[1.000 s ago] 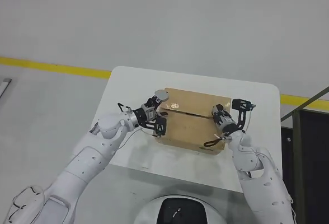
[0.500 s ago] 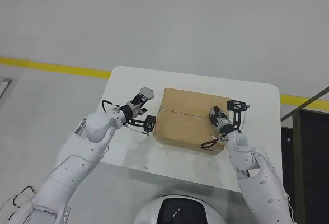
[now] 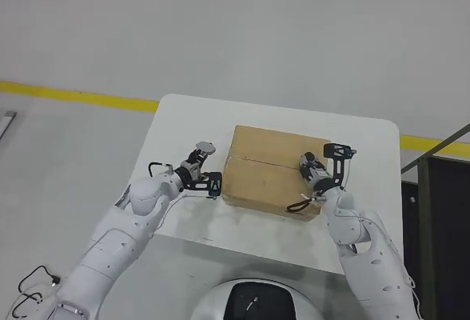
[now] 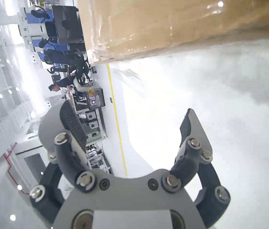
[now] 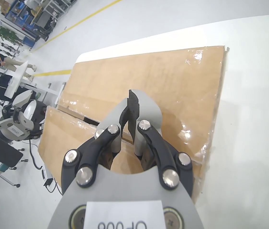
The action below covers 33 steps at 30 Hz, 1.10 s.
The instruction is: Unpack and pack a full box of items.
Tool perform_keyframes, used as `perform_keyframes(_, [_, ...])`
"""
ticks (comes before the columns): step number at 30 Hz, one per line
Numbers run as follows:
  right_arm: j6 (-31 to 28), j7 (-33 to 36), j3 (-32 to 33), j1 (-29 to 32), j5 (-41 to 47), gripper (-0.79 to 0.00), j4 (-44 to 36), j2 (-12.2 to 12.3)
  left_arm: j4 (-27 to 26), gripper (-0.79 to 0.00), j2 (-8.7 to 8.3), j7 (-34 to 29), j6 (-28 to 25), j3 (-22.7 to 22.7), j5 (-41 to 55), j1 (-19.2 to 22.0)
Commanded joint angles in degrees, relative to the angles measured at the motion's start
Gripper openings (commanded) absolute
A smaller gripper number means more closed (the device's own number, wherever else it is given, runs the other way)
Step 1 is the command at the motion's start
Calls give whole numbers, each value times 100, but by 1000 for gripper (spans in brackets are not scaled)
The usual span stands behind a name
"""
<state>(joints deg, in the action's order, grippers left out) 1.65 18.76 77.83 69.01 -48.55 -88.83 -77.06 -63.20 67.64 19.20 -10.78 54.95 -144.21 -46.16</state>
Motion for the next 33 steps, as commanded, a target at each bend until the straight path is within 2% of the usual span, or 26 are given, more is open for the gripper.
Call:
perform_keyframes(1, [6, 5, -6, 1, -3, -785, -2, 1, 135, 0, 54, -62, 177, -50, 129, 70])
perform_keyframes(4, [20, 34, -17, 16, -13, -785, -20, 5, 299, 0, 142, -57, 338, -113, 439, 172])
perform_keyframes(16, [32, 192, -56, -85, -127, -785, 36, 21, 299, 0, 142, -57, 338, -113, 439, 172])
perform_keyframes(22, [-36, 309, -95, -167, -132, -785, 141, 28, 286, 0, 225, -456, 320, -115, 851, 69])
perform_keyframes(33, [47, 325, -36, -117, -125, -785, 64, 47, 1192, 0, 527, -600, 873, -515, 1108, 348])
